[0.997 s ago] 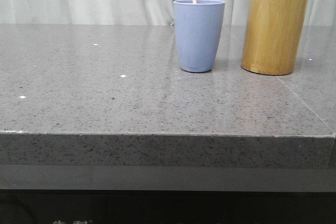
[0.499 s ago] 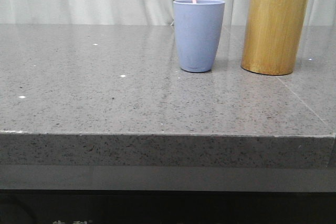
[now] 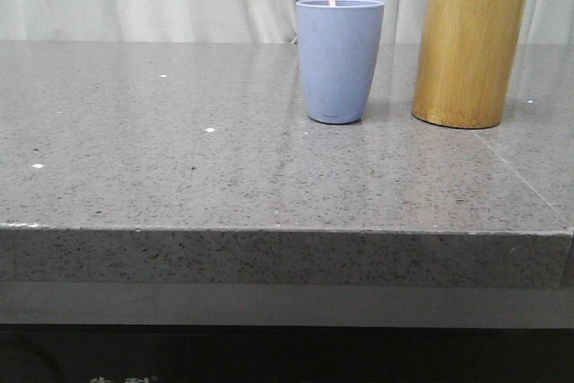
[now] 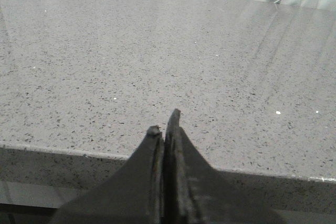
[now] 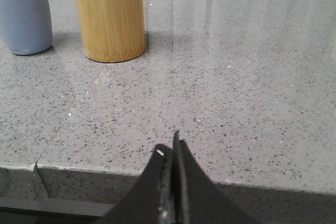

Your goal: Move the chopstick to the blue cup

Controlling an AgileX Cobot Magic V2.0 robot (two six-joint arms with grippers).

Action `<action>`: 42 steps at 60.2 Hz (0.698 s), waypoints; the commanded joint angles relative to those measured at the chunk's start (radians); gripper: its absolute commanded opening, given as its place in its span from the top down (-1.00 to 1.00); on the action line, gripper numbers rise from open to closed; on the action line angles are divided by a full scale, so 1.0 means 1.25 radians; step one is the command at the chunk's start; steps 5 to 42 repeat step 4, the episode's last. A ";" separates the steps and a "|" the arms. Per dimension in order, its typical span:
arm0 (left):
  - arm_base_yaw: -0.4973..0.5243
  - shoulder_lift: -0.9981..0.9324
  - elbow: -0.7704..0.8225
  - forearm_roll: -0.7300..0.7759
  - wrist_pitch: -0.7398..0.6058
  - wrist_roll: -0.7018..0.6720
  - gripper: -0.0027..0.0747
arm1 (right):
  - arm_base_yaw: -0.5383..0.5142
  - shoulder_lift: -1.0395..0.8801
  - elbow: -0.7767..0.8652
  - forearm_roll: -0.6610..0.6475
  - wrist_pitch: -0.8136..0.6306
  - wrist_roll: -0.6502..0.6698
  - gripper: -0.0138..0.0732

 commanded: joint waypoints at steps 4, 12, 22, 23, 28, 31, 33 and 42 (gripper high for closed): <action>0.004 -0.020 0.005 -0.007 -0.067 -0.006 0.98 | -0.001 -0.017 -0.004 0.004 -0.063 -0.002 0.84; 0.004 -0.020 0.005 -0.007 -0.067 -0.006 0.98 | -0.001 -0.017 -0.004 0.004 -0.063 -0.002 0.84; 0.004 -0.020 0.005 -0.007 -0.067 -0.006 0.98 | -0.001 -0.017 -0.004 0.004 -0.063 -0.002 0.84; 0.004 -0.020 0.005 -0.007 -0.067 -0.006 0.98 | -0.001 -0.017 -0.004 0.004 -0.063 -0.002 0.84; 0.004 -0.020 0.005 -0.007 -0.067 -0.006 0.98 | -0.001 -0.017 -0.004 0.004 -0.063 -0.002 0.84; 0.004 -0.020 0.005 -0.007 -0.067 -0.006 0.98 | -0.001 -0.017 -0.004 0.004 -0.063 -0.002 0.84; 0.004 -0.020 0.005 -0.007 -0.067 -0.006 0.98 | -0.001 -0.017 -0.004 0.004 -0.063 -0.002 0.84; 0.004 -0.020 0.005 -0.007 -0.067 -0.006 0.98 | -0.001 -0.017 -0.004 0.004 -0.063 -0.002 0.84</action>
